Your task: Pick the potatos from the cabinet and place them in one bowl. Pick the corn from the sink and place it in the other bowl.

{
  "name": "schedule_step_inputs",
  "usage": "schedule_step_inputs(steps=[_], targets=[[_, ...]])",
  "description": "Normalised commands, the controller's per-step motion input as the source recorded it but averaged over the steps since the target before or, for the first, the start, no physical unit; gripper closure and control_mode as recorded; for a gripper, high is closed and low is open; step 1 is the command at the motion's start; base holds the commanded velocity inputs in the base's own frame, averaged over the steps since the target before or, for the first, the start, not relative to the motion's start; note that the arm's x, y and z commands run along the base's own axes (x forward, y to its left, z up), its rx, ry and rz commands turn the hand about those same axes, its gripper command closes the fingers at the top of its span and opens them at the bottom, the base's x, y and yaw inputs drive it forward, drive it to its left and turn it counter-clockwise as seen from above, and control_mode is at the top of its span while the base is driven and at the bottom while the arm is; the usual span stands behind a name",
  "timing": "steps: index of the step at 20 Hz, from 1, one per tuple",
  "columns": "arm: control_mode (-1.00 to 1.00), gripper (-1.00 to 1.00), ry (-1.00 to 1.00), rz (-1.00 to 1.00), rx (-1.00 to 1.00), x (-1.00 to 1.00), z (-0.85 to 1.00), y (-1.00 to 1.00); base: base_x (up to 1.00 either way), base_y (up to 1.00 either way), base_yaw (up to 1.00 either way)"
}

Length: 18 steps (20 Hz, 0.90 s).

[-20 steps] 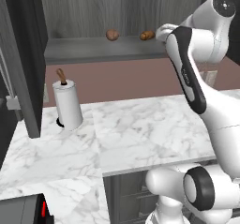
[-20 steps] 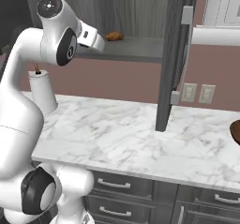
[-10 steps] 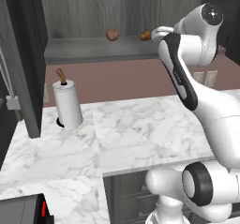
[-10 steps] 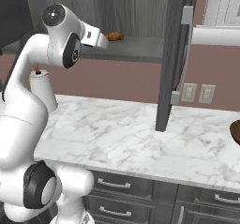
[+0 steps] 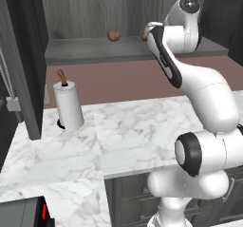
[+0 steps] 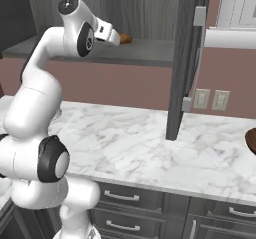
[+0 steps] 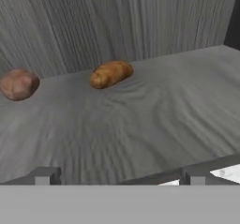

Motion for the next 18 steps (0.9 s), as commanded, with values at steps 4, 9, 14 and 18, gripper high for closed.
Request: schedule_step_inputs(steps=[4,9,14,18], targets=[[-1.0,-1.0,0.0,-0.01,0.0,0.39,-0.08,0.0,0.0,0.0,0.0],[-1.0,-1.0,-0.02,0.0,0.0,0.42,-0.12,0.0,0.0,0.0,0.0],[-1.0,-1.0,0.0,0.0,0.0,0.46,0.0,0.0,0.0,0.0,0.0],[-1.0,-1.0,0.0,0.0,0.0,0.42,0.0,0.0,0.0,0.0,0.0]])
